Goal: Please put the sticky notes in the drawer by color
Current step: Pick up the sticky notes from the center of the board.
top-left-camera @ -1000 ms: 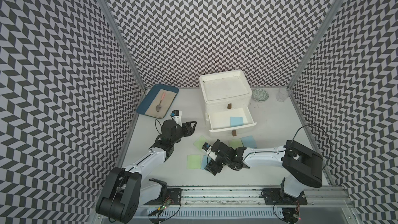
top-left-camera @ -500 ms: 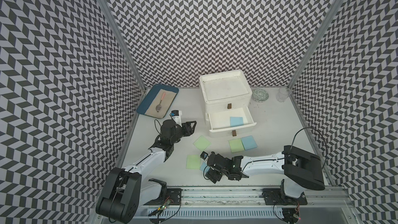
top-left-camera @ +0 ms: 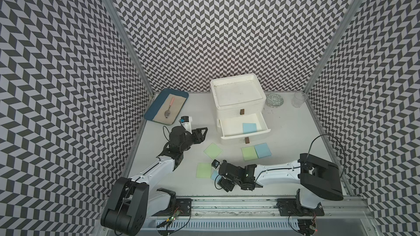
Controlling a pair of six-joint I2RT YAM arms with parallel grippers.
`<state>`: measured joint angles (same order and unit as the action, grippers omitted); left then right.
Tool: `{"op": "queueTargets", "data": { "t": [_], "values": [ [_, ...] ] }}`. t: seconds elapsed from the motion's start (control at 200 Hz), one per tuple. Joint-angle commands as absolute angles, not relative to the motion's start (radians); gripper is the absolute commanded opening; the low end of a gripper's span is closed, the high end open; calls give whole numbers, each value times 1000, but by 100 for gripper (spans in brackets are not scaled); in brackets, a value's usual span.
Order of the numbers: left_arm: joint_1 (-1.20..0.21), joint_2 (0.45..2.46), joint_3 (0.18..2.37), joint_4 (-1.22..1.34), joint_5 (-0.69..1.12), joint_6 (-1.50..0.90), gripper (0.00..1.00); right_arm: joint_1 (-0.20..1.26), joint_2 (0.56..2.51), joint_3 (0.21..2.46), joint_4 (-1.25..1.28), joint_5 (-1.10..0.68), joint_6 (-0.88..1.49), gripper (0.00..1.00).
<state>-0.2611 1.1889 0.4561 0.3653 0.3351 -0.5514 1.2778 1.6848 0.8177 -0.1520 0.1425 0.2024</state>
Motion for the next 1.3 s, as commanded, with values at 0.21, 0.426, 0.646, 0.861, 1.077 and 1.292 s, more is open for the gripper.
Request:
{"op": "queueTargets", "data": {
  "t": [0.21, 0.426, 0.646, 0.861, 1.077, 1.292],
  "values": [
    [-255, 1153, 446, 402, 378, -538, 63, 1169, 1418, 757, -76, 120, 222, 72],
    [-252, 1107, 450, 413, 402, -560, 63, 1058, 1188, 719, 73, 73, 221, 72],
    [-274, 1051, 482, 511, 526, -730, 64, 958, 1031, 649, 249, 156, 189, 72],
    [-424, 1037, 562, 509, 469, -771, 63, 872, 969, 575, 330, 164, 166, 72],
    [-548, 1196, 673, 573, 527, -780, 59, 859, 941, 534, 341, 179, 149, 72],
    [-652, 1291, 739, 592, 496, -762, 48, 848, 873, 492, 355, 206, 143, 73]
  ]
}}
